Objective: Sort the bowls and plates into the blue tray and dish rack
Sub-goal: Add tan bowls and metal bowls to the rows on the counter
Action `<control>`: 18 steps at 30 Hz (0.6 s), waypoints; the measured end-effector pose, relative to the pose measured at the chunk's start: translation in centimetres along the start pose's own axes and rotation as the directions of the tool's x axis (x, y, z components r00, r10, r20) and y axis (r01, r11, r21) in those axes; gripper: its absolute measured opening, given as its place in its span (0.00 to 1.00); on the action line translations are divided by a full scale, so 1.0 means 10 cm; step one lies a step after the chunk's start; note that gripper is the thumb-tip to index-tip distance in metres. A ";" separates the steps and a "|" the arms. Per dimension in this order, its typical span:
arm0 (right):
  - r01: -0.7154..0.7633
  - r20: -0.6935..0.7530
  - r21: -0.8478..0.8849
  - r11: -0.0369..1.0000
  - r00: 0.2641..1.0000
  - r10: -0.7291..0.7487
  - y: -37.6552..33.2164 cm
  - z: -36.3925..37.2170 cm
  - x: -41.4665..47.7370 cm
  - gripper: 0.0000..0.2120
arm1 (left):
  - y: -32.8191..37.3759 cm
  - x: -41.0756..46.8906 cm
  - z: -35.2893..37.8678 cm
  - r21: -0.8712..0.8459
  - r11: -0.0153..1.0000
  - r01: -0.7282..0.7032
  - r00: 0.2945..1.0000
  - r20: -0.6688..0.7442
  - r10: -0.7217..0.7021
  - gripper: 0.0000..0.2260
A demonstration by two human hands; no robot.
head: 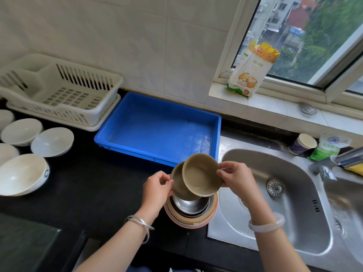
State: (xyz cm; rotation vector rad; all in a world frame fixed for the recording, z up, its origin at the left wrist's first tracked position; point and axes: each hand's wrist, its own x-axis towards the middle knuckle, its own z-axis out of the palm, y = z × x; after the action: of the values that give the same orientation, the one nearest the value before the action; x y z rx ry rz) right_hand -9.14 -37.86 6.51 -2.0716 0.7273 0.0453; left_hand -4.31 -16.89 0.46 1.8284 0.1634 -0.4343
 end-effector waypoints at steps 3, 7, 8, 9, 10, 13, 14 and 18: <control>0.024 0.020 0.039 0.999 0.999 -0.025 -0.18 0.09 0.07 0.06 | 0.03 0.06 -0.21 -0.090 0.995 0.038 0.999 -0.036 -0.041 0.04; 0.045 0.068 0.106 0.993 0.996 -0.052 -0.41 0.39 0.20 0.07 | 0.00 0.12 -0.59 -0.223 0.972 0.078 0.986 -0.128 -0.108 0.03; 0.052 0.089 0.106 0.993 0.994 -0.061 -0.47 0.50 0.23 0.07 | -0.03 0.13 -0.70 -0.255 0.963 0.085 0.979 -0.159 -0.129 0.03; 0.060 0.107 0.108 0.992 0.992 -0.072 -0.53 0.61 0.27 0.07 | -0.06 0.13 -0.81 -0.293 0.952 0.092 0.969 -0.192 -0.153 0.04; 0.068 0.124 0.114 0.991 0.989 -0.082 -0.59 0.74 0.31 0.07 | -0.10 0.14 -0.92 -0.333 0.938 0.098 0.958 -0.224 -0.179 0.05; 0.071 0.184 0.153 0.986 0.978 -0.099 -0.81 1.17 0.39 0.10 | -0.25 0.14 -1.27 -0.424 0.898 0.119 0.912 -0.310 -0.268 0.05; 0.074 0.206 0.151 0.986 0.973 -0.105 -0.88 1.31 0.40 0.10 | -0.32 0.14 -1.39 -0.449 0.884 0.127 0.892 -0.338 -0.299 0.05; 0.080 0.301 0.130 0.988 0.946 -0.116 -1.16 1.88 0.47 0.08 | -0.59 0.14 -1.81 -0.514 0.847 0.139 0.810 -0.433 -0.396 0.03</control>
State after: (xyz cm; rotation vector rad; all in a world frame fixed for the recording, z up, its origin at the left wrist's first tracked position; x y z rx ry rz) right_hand 5.16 -20.76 2.80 -1.9280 0.4241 0.2595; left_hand -1.15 1.89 -0.93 1.4030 0.8580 -0.0606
